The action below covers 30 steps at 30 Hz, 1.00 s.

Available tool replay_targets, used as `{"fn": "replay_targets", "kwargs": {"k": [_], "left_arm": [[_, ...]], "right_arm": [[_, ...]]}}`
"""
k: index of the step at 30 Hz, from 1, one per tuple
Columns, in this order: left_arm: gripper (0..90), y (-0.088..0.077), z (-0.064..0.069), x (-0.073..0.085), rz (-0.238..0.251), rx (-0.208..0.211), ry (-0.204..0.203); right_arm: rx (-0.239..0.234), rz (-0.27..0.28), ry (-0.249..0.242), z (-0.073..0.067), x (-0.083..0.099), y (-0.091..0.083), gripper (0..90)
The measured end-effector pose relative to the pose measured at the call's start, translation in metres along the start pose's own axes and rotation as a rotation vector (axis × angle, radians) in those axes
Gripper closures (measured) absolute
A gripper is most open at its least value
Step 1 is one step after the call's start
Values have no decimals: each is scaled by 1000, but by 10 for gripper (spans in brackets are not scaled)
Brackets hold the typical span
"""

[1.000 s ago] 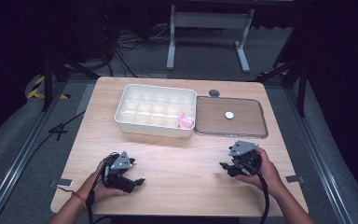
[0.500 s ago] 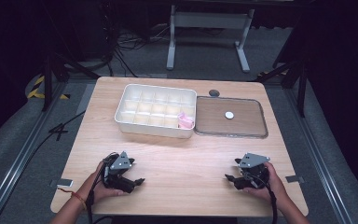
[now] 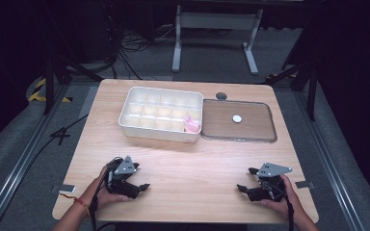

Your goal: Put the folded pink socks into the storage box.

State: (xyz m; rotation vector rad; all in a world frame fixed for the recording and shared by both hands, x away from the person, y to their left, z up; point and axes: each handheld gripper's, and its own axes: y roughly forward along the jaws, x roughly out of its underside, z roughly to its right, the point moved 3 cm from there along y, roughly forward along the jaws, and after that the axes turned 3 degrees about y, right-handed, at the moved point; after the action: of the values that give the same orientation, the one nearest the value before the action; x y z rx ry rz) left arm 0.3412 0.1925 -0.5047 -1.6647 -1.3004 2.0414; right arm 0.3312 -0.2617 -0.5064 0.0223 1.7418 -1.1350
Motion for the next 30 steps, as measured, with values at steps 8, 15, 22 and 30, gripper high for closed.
{"fn": "replay_targets", "kwargs": {"k": [8,15,22,30], "left_arm": [[151,0,1,0,3,-9,-12],[151,0,1,0,3,-8,-12],[151,0,0,0,3,-8,-14],[151,0,0,0,4,-10,-15]], "right_arm": [[47,-8,44,3,0,1,152],[52,-8,49,4,0,1,150],[55,-9,48,4,0,1,144],[55,-9,48,4,0,1,144]]}}
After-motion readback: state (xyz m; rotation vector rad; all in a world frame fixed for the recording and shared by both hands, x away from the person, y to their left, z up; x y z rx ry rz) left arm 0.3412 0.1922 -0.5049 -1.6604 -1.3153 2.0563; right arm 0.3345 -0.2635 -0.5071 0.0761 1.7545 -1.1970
